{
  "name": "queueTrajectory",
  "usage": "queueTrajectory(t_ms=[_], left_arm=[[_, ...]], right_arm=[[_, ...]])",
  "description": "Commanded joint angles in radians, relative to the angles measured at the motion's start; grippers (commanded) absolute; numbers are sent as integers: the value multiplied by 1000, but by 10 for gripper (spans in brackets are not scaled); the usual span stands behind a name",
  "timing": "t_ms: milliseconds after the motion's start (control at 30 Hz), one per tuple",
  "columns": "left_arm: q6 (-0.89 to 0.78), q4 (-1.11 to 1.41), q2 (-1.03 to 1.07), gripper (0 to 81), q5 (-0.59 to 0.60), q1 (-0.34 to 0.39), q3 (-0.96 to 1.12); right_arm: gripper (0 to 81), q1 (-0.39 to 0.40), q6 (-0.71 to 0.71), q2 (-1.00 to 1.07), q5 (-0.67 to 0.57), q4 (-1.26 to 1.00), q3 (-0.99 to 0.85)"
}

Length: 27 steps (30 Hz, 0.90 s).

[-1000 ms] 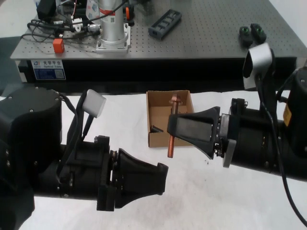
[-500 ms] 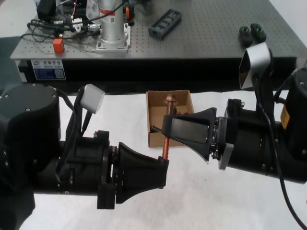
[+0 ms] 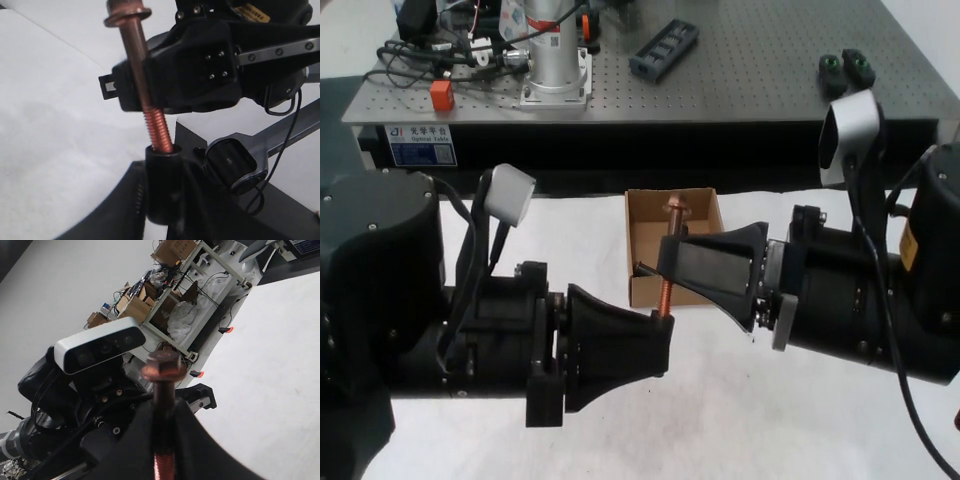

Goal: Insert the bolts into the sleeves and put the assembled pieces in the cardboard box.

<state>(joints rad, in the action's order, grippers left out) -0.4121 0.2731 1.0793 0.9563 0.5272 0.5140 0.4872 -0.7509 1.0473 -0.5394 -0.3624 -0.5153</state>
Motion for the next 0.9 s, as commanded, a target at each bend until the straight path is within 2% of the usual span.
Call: queueTrajectory(t_ms=[0,167,233,267,333,367,400,433,567,667,767,867], left_arm=[[-7,22,-2,6,-12,-2,8],[-5,24,-2,6,-65,-2,8],[-6,42,-2,6,-74,-2,8],[-6,51,-2,6,-80,-2,8],[-3,75,-2,6,-112,-2,8],[6,80,-2,6,-124,-2,8],[19,88,-2,6,-137,-2,8],[38,91,-2,6,-149,-2,8],[89,103,-2,6,-238,-2,8],[90,104,-2,6,-367,-2,8],[58,111,22,6,-489,-2,16],[-90,67,119,6,-649,-2,79]], right_arm=[[28,5,22,5,-16,-4,-5],[27,5,68,5,-52,-2,-5],[1,5,81,5,-73,-1,-5],[49,5,95,5,-82,-1,-5],[198,5,122,5,-85,-3,-5],[315,5,136,5,-85,-4,-5],[386,5,149,5,-85,-3,-5],[405,5,165,5,-85,-3,-5],[392,-5,183,-10,-85,-3,-5],[392,-36,183,-63,-85,45,-5],[392,-88,221,-162,-85,205,-5],[392,-148,364,-267,-23,497,-5]])
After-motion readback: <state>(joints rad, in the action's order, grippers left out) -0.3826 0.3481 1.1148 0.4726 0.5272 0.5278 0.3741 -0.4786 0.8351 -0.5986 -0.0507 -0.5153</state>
